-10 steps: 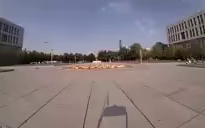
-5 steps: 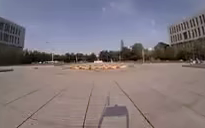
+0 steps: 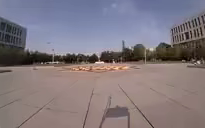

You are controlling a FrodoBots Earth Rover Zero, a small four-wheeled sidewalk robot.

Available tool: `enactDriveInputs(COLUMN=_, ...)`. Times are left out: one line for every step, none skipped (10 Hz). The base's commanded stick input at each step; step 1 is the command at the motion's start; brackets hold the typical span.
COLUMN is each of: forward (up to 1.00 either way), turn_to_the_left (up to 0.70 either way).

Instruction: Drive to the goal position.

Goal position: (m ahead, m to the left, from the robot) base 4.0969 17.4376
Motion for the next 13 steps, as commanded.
enactDriveInputs(forward=1.0, turn_to_the_left=0.01)
enactDriveInputs(forward=1.0, turn_to_the_left=0.01)
enactDriveInputs(forward=1.0, turn_to_the_left=0.01)
enactDriveInputs(forward=1.0, turn_to_the_left=0.01)
enactDriveInputs(forward=1.0, turn_to_the_left=0.01)
enactDriveInputs(forward=1.0, turn_to_the_left=0.16)
enactDriveInputs(forward=1.0, turn_to_the_left=0.41)
enactDriveInputs(forward=1.0, turn_to_the_left=0.41)
enactDriveInputs(forward=1.0, turn_to_the_left=0.29)
enactDriveInputs(forward=1.0, turn_to_the_left=0.01)
enactDriveInputs(forward=1.0, turn_to_the_left=0.01)
enactDriveInputs(forward=1.0, turn_to_the_left=0.01)
enactDriveInputs(forward=1.0, turn_to_the_left=0.01)
